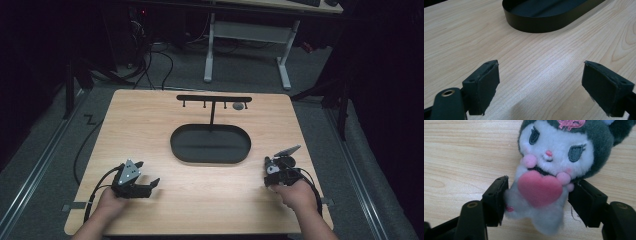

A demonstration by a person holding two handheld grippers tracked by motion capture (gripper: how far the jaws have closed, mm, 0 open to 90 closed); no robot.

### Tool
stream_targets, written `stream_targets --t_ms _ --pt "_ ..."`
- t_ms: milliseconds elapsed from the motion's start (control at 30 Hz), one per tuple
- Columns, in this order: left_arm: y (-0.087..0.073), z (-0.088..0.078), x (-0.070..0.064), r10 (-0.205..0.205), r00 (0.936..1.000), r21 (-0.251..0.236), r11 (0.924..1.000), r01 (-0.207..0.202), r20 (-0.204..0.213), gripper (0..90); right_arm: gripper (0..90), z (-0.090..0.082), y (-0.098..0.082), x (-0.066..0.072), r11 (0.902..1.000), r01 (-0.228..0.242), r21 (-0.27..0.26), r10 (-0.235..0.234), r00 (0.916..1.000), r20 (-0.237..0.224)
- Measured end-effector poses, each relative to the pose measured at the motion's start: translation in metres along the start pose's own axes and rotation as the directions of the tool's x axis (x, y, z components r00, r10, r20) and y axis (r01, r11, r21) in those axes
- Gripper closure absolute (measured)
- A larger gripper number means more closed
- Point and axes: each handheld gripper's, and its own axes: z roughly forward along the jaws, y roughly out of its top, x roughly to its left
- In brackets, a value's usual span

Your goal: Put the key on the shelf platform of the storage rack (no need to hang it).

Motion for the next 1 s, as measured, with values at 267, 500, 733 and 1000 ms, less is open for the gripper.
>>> stream_targets --t_ms 267,500,733,1000 --pt "0.0 0.0 0.0 0.0 1.0 0.0 1.0 0.0 -0.001 15.4 48.1 -0.007 0.001 -0.002 0.9994 0.014 -0.031 -0.014 0.9997 0.019" --pt "0.0 0.0 0.0 0.002 1.0 0.0 1.0 -0.002 -0.001 15.4 49.6 -0.017 0.0 0.0 0.9974 0.043 -0.059 -0.041 0.9986 0.033" --pt "0.0 0.0 0.0 0.001 1.0 0.002 1.0 -0.001 -0.001 15.4 49.6 -0.026 0.001 0.002 0.9956 0.058 -0.073 -0.056 0.9978 0.037" --pt "0.0 0.0 0.0 0.0 1.0 0.001 1.0 0.0 -0.001 15.4 49.6 -0.041 0.007 0.011 0.992 0.076 -0.1 -0.075 0.997 0.022"
